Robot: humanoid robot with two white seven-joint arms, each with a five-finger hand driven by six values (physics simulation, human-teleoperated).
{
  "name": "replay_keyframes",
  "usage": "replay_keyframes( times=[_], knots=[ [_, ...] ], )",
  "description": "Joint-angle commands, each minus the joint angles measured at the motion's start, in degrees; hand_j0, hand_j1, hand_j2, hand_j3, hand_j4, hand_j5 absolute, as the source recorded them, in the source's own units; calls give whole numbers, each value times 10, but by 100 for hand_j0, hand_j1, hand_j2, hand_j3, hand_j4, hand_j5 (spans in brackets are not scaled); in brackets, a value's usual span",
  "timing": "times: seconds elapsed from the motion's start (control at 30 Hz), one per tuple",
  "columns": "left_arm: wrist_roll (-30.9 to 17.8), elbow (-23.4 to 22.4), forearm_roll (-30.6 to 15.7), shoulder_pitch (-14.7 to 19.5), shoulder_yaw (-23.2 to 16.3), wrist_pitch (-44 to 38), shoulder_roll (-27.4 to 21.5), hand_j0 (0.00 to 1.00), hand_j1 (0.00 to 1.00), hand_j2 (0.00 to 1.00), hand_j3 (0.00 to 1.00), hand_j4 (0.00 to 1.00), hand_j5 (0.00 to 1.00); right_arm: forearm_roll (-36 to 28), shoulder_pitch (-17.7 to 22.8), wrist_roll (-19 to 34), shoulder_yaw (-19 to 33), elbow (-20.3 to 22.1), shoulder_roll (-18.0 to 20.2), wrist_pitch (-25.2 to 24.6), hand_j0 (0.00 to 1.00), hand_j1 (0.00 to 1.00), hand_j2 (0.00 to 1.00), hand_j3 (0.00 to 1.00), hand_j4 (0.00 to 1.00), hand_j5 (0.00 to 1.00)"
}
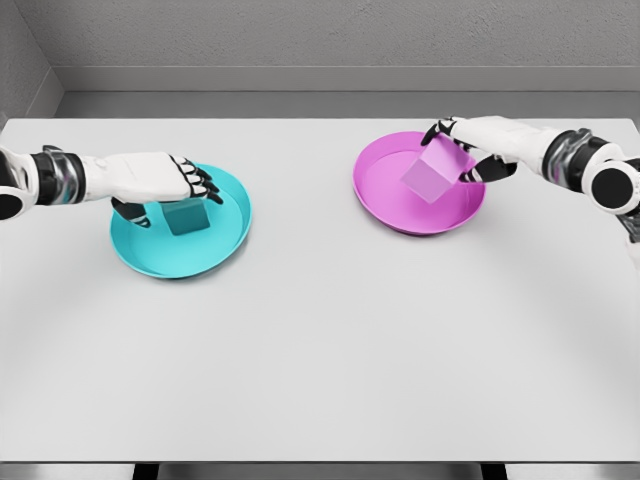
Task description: Place the blocks in the corresponding plates according to their colors
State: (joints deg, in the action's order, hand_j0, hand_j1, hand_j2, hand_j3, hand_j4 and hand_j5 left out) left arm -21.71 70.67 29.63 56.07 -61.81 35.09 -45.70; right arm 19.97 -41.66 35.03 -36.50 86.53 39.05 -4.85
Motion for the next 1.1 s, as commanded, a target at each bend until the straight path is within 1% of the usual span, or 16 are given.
replay_keyframes(
  times=[0.0,0.03,0.13,0.2,0.23,0.3,0.4,0.53,0.6,0.7,0.77,0.83,0.93,0.97,1.0,1.07],
  knots=[
    [2,-1,-12,0,10,-1,-4,100,100,100,100,100,100,0,0,0,-4,2,-4,-18,100,100,100,100,100,100],
    [4,-3,-27,-2,26,-1,-6,100,100,100,100,100,100,0,0,0,-4,2,-4,-18,100,100,100,100,100,100],
    [5,-3,-64,-6,41,-1,-14,100,100,100,100,100,100,0,0,0,-4,3,-4,-18,100,100,100,100,100,100],
    [6,-3,-93,-49,99,-1,-26,100,100,100,100,100,100,0,0,0,-4,3,-3,-17,100,100,100,100,100,100],
    [6,-3,-96,-52,109,-1,-31,100,100,100,100,100,100,0,0,0,-4,4,-3,-17,100,100,100,100,100,100],
    [6,-2,-121,-53,111,-1,-47,100,100,100,100,100,100,0,0,0,-3,13,1,-17,100,100,100,100,100,100],
    [5,3,-161,-73,113,-1,-90,100,100,100,100,100,100,0,1,0,-2,25,5,-16,100,100,100,100,100,100],
    [5,3,-178,-75,114,-1,-120,100,100,100,100,100,100,-1,2,0,5,66,26,-14,100,100,100,100,100,100],
    [4,-1,-189,-89,115,-1,-126,100,100,100,100,100,100,-2,4,0,5,86,44,-10,100,100,100,100,100,100],
    [2,-2,-183,-90,119,-1,-127,100,100,100,100,100,100,-6,9,0,38,89,60,64,100,100,100,100,100,100],
    [2,-2,-182,-90,119,-1,-126,100,100,100,100,100,100,-8,12,0,43,89,87,115,100,100,100,100,100,100],
    [2,-2,-182,-90,119,-1,-126,100,100,100,100,100,100,-12,57,0,90,90,91,187,100,100,100,100,100,100],
    [2,-2,-181,-90,119,-1,-126,100,100,100,100,100,100,-12,102,0,128,113,113,248,100,100,100,100,100,100],
    [2,-2,-181,-90,120,-1,-126,100,100,100,100,100,100,-12,137,0,166,113,113,271,100,100,100,100,100,100],
    [2,-1,-181,-90,120,-1,-126,100,100,100,100,100,100,-12,148,0,185,113,114,293,100,100,100,100,100,100],
    [1,-1,-181,-90,119,-1,-126,100,100,100,100,100,100,-12,163,0,191,113,127,324,100,100,100,100,100,100]
  ],
)
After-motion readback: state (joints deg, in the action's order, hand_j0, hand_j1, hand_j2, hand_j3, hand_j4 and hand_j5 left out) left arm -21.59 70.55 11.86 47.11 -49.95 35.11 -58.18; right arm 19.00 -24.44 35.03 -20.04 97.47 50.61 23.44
